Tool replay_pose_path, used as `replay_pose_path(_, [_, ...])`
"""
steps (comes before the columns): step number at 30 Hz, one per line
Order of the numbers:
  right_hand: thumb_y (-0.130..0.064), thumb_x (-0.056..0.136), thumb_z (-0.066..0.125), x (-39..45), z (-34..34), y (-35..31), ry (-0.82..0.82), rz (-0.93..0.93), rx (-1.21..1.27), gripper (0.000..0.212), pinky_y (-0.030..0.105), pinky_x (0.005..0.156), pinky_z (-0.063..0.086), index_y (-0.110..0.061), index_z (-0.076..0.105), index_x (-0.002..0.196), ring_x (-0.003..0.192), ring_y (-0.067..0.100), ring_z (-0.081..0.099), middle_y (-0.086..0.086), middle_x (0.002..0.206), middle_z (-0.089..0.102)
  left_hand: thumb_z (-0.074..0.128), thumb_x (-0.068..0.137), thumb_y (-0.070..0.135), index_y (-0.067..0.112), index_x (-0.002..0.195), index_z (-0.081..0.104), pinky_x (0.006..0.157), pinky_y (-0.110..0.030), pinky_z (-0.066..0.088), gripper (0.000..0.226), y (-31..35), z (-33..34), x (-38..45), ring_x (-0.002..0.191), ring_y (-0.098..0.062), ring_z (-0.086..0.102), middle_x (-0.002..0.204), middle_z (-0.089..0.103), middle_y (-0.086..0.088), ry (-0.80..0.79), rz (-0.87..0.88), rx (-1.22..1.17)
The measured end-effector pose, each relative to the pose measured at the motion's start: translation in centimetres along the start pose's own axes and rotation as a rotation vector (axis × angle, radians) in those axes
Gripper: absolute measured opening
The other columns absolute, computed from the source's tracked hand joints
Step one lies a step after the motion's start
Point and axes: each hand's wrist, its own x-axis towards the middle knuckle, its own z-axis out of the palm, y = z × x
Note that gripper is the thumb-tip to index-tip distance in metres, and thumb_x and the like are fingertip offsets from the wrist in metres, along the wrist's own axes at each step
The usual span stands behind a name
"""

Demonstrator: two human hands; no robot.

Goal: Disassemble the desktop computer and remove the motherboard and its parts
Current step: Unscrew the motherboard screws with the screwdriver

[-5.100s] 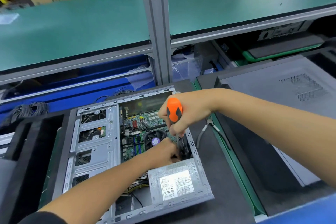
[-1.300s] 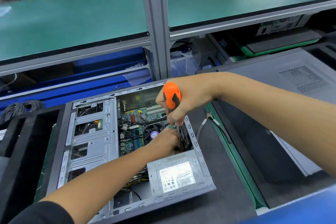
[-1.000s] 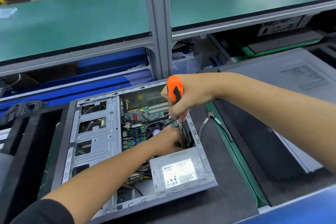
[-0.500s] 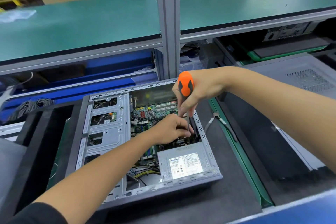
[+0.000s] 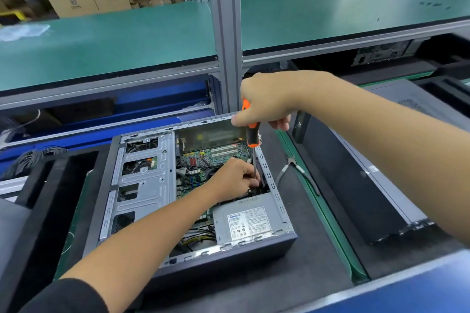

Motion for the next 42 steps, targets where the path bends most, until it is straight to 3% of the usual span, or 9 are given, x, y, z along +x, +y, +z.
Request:
replay_pose_path(4, [-0.039, 0.091, 0.060, -0.3, -0.1, -0.8, -0.101, -0.021, 0.031, 0.040, 0.022, 0.053, 0.050, -0.007, 0.056, 0.068, 0.051, 0.020, 0.069, 0.009, 0.055, 0.069, 0.068, 0.082, -0.004, 0.001, 0.077, 0.074, 0.061, -0.004, 0.042, 0.009, 0.0, 0.2, -0.4, 0.061, 0.015, 0.057, 0.066, 0.063, 0.016, 0.021, 0.018, -0.010])
replay_pose_path(10, [-0.027, 0.091, 0.067, -0.4, -1.0, -0.3, -0.193, -0.076, -0.015, 0.019, 0.027, 0.066, 0.050, -0.009, 0.063, 0.088, 0.063, 0.011, 0.072, -0.003, 0.064, 0.073, 0.073, 0.083, 0.011, -0.002, 0.072, 0.070, 0.059, -0.027, 0.050, 0.017, -0.1, 0.3, -0.4, 0.060, -0.011, 0.060, 0.067, 0.069, -0.009, 0.052, 0.025, 0.017])
replay_pose_path(14, [-0.005, 0.080, 0.072, -0.4, -0.7, -0.5, -0.190, -0.145, -0.193, 0.018, 0.021, 0.060, 0.043, -0.019, 0.066, 0.090, 0.072, 0.008, 0.066, -0.003, 0.082, 0.071, 0.079, 0.078, 0.027, 0.009, 0.074, 0.074, 0.057, -0.018, 0.044, 0.020, 0.9, -1.0, -0.4, 0.057, -0.004, 0.058, 0.065, 0.068, 0.005, 0.003, 0.061, 0.047])
replay_pose_path(18, [0.004, 0.078, 0.067, -0.5, -0.7, -0.7, -0.220, -0.201, -0.301, 0.026, 0.021, 0.059, 0.040, -0.021, 0.065, 0.085, 0.071, 0.007, 0.056, -0.005, 0.082, 0.066, 0.078, 0.079, 0.026, 0.023, 0.093, 0.070, 0.079, -0.023, 0.051, 0.016, 3.6, -3.9, -0.4, 0.088, -0.008, 0.067, 0.090, 0.073, 0.008, 0.051, 0.118, -0.222])
replay_pose_path(21, [0.007, 0.079, 0.062, -0.7, -0.8, -1.0, -0.253, -0.194, -0.323, 0.026, 0.019, 0.058, 0.041, -0.018, 0.063, 0.087, 0.069, 0.006, 0.056, -0.010, 0.068, 0.065, 0.061, 0.090, 0.005, 0.014, 0.122, 0.059, 0.100, -0.024, 0.044, 0.033, 5.6, -4.9, -0.2, 0.118, -0.014, 0.058, 0.122, 0.066, 0.002, -0.128, 0.194, -0.446])
replay_pose_path(26, [0.003, 0.081, 0.063, -1.2, -0.9, -0.4, -0.250, -0.151, -0.358, 0.027, 0.018, 0.056, 0.040, -0.017, 0.057, 0.097, 0.069, 0.010, 0.057, 0.002, 0.086, 0.067, 0.054, 0.089, 0.008, 0.004, 0.134, 0.045, 0.108, -0.039, 0.039, 0.046, 6.6, -4.5, -0.8, 0.127, -0.030, 0.050, 0.132, 0.057, -0.012, -0.297, 0.241, -0.725])
replay_pose_path(30, [-0.002, 0.083, 0.067, -1.4, -0.6, 0.1, -0.221, -0.104, -0.150, 0.030, 0.023, 0.057, 0.047, -0.015, 0.045, 0.097, 0.076, 0.019, 0.064, 0.010, 0.096, 0.066, 0.054, 0.088, 0.012, 0.007, 0.107, 0.062, 0.095, -0.030, 0.046, 0.021, 6.6, -4.3, -0.6, 0.102, -0.022, 0.066, 0.100, 0.071, -0.001, -0.087, 0.236, -0.629])
replay_pose_path(36, [-0.054, 0.099, 0.041, -1.2, 0.4, -0.3, 0.039, -0.079, -0.152, 0.041, 0.024, 0.057, 0.043, -0.014, 0.053, 0.099, 0.068, 0.014, 0.067, 0.002, 0.081, 0.070, 0.065, 0.087, 0.001, 0.007, 0.097, 0.069, 0.084, -0.038, 0.054, 0.011, 6.6, -4.1, -0.4, 0.081, -0.025, 0.068, 0.086, 0.071, -0.008, 0.169, 0.189, -0.570])
replay_pose_path(42, [-0.051, 0.098, 0.041, -1.3, 0.2, -1.1, 0.074, 0.100, -0.183, 0.056, 0.026, 0.054, 0.051, -0.004, 0.062, 0.078, 0.047, 0.020, 0.068, 0.007, 0.054, 0.068, 0.080, 0.075, 0.020, 0.005, 0.081, 0.065, 0.067, -0.035, 0.053, 0.022, 6.7, -4.1, -0.9, 0.065, -0.022, 0.063, 0.070, 0.065, -0.007, 0.287, 0.129, -0.477])
